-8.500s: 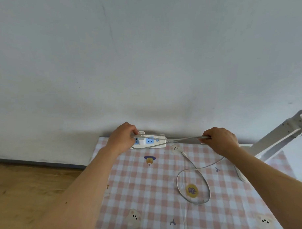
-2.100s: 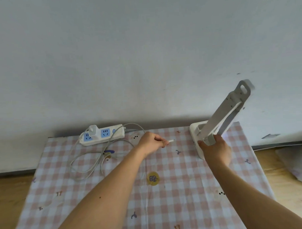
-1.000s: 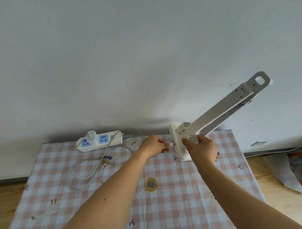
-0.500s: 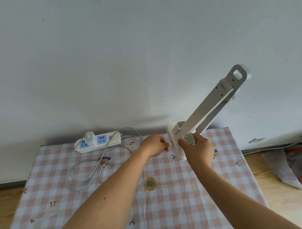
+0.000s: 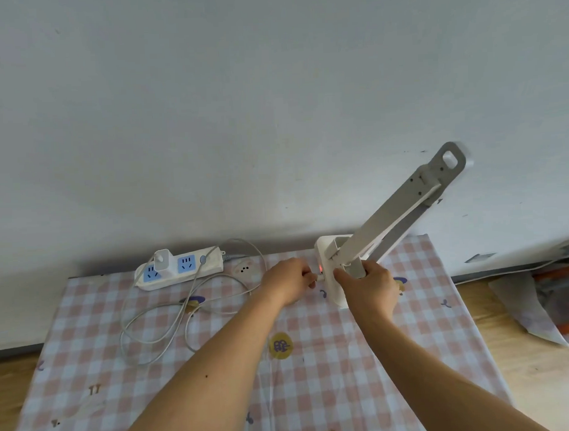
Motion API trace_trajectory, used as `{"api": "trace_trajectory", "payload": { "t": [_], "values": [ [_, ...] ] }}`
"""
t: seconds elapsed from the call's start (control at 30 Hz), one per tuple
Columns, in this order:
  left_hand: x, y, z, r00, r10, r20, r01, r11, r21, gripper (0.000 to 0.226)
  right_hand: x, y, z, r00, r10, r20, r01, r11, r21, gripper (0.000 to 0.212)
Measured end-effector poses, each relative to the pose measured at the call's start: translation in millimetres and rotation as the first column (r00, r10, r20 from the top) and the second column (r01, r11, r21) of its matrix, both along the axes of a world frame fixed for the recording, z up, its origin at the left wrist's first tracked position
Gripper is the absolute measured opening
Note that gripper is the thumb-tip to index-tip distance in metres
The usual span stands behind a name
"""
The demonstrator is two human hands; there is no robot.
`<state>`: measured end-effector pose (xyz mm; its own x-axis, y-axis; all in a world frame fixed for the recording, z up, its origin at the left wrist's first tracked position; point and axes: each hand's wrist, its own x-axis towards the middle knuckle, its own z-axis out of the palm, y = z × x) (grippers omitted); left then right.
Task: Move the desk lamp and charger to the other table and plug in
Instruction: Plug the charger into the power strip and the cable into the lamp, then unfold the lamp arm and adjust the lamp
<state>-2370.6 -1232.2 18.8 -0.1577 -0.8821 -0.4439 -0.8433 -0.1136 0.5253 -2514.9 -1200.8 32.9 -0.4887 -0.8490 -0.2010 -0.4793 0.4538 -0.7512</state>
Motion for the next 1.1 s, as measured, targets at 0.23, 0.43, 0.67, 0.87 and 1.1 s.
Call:
{"api": "trace_trajectory", "payload": {
  "t": [0.23,0.43,0.67,0.87,1.1],
  "values": [
    [-7,4,-15,0.992,-0.014,0.125,0.018,0.999,-0.033,0.024,-1,7,-21,0.997,-0.071,-0.015,0.072,0.996,0.055,0.032],
    [-6,3,-25,0.991,-0.002,0.137,0.012,0.997,-0.076,0.023,3,7,-28,1.0,-0.009,-0.028,0.011,0.997,0.081,0.038],
    [0,0,-28,0.995,0.035,0.091,-0.026,0.995,-0.095,0.019,4,11,-28,0.991,0.116,-0.071,-0.11,0.99,0.085,0.037],
    [2,-12,-22,0.997,-0.052,-0.049,0.047,0.994,-0.101,0.082,-7,24,-29,0.956,0.212,-0.205,-0.212,0.977,0.021,0.048],
    [-5,-14,-25,0.986,-0.104,-0.131,0.087,0.988,-0.127,0.08,-16,17,-30,0.839,0.346,-0.421,-0.337,0.936,0.098,0.041]
  ]
}}
